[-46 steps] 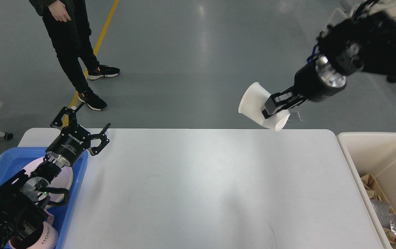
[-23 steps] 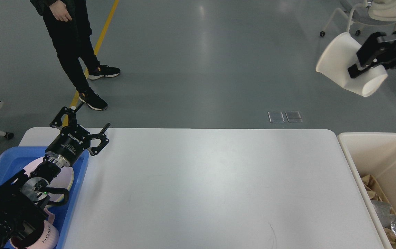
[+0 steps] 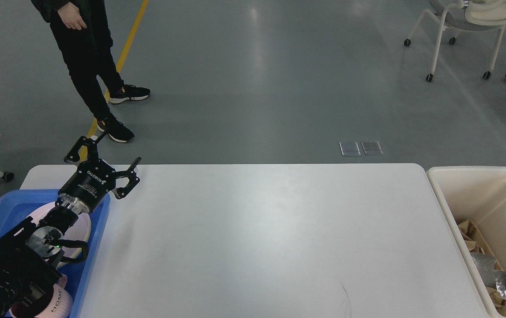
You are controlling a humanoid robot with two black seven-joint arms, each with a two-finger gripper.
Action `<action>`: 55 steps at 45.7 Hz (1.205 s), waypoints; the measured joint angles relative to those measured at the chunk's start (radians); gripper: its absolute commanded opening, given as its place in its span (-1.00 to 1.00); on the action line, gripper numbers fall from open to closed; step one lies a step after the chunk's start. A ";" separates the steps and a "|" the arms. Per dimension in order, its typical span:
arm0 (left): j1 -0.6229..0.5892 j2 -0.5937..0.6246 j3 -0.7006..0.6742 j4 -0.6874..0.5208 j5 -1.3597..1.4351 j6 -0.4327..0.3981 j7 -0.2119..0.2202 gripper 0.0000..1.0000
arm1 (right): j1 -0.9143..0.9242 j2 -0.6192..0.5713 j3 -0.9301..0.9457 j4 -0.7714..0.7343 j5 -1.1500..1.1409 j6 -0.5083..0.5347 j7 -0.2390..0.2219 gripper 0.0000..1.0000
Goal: Tidy desktop
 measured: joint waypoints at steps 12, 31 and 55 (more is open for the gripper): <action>0.000 0.000 0.000 0.000 0.000 0.000 0.000 1.00 | -0.476 0.175 0.013 -0.248 0.324 -0.070 -0.011 1.00; 0.000 0.000 0.000 0.000 0.000 0.000 0.000 1.00 | -0.479 0.188 0.015 -0.251 0.335 -0.083 -0.015 1.00; 0.000 0.000 -0.001 0.000 0.000 0.000 0.000 1.00 | -0.002 0.460 1.375 -0.239 0.953 -0.053 -0.019 1.00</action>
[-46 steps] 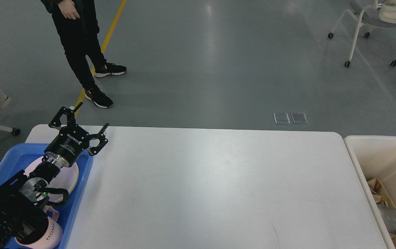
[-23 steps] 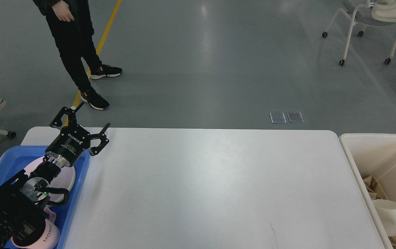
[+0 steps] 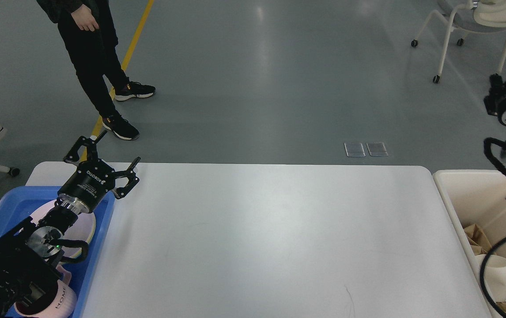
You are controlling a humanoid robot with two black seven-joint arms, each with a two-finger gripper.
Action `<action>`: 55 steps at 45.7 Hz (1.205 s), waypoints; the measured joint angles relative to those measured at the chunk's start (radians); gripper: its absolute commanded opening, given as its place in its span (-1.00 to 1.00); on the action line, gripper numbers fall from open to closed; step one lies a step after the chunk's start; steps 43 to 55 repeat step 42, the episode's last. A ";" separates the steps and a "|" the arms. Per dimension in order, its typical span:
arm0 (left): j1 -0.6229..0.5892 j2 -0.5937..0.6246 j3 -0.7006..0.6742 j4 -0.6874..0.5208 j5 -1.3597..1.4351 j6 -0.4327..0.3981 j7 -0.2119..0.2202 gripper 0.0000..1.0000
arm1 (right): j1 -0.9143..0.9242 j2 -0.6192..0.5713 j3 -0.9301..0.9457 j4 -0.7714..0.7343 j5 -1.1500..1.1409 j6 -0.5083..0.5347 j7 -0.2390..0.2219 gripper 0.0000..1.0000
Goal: Tidy desktop
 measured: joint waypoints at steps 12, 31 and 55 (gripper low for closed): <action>0.000 -0.001 0.000 0.000 0.000 -0.001 0.000 1.00 | -0.228 0.142 0.395 0.073 -0.005 0.491 0.005 1.00; 0.000 -0.001 0.001 0.000 0.000 -0.001 0.000 1.00 | -0.349 0.158 0.374 0.043 -0.011 0.613 0.010 1.00; 0.000 -0.001 0.000 0.000 0.000 -0.001 0.000 1.00 | -0.352 0.158 0.374 0.044 -0.011 0.614 0.010 1.00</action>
